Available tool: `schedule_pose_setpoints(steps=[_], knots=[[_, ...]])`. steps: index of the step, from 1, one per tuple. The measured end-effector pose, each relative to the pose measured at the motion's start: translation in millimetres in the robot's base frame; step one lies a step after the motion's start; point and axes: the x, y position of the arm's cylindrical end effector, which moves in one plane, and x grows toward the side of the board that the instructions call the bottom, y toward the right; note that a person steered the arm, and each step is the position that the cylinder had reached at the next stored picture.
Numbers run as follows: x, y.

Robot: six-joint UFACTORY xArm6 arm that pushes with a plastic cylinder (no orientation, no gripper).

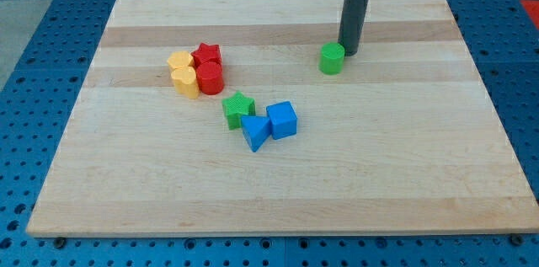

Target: Slide the green circle closer to the blue cube

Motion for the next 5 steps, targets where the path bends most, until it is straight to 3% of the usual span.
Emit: schedule_pose_setpoints(steps=[2,5], knots=[[15,-40],[55,-49]])
